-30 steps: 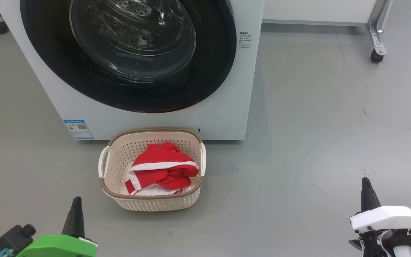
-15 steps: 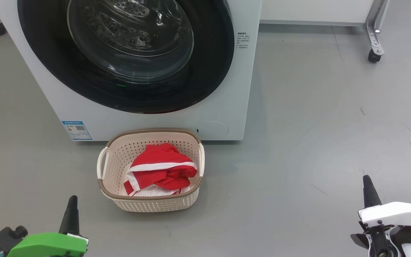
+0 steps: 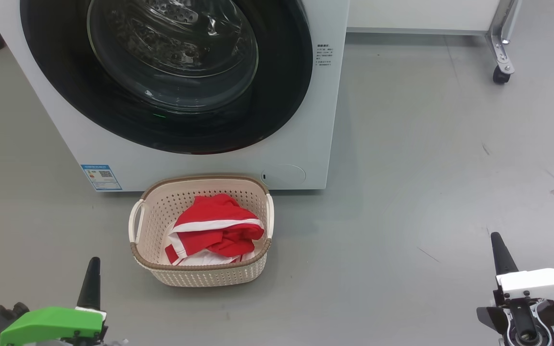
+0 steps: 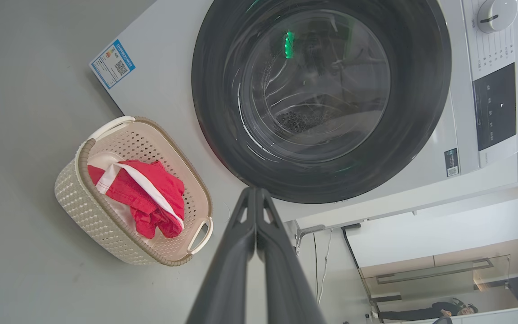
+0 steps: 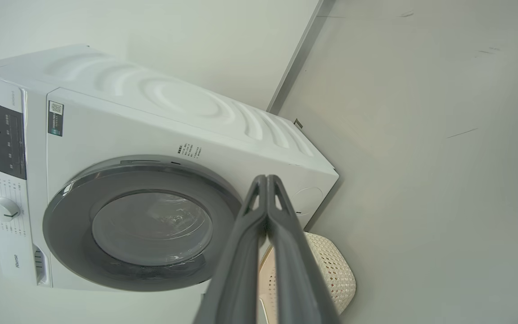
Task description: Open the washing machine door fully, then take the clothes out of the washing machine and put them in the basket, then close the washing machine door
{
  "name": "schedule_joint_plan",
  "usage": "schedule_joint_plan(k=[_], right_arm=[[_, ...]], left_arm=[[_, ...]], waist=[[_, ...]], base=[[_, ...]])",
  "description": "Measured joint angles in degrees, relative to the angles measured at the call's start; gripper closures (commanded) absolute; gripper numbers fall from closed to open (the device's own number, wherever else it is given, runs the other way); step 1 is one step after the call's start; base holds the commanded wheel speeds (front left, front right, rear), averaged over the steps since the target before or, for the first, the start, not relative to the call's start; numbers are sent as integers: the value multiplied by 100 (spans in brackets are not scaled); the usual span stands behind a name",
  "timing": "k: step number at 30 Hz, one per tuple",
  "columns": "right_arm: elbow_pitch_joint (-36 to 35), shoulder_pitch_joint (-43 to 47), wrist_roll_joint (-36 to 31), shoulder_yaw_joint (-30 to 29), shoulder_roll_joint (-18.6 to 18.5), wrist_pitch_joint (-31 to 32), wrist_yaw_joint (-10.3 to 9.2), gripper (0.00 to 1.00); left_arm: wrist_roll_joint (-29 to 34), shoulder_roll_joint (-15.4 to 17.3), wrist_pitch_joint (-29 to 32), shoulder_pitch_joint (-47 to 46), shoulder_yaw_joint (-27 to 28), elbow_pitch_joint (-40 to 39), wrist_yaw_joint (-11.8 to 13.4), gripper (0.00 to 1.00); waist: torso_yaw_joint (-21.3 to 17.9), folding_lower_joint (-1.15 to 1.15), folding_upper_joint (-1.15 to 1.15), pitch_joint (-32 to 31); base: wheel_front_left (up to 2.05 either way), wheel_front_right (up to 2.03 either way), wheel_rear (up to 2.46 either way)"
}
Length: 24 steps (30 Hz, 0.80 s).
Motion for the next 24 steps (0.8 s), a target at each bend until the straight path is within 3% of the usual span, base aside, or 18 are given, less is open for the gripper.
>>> schedule_joint_plan(k=[24], right_arm=[[62, -142, 1591, -277, 5, 450, 140, 100]], left_arm=[[-1537, 7, 459, -146, 237, -37, 0, 100]], waist=[[-63, 0, 0, -20]], base=[[0, 0, 0]])
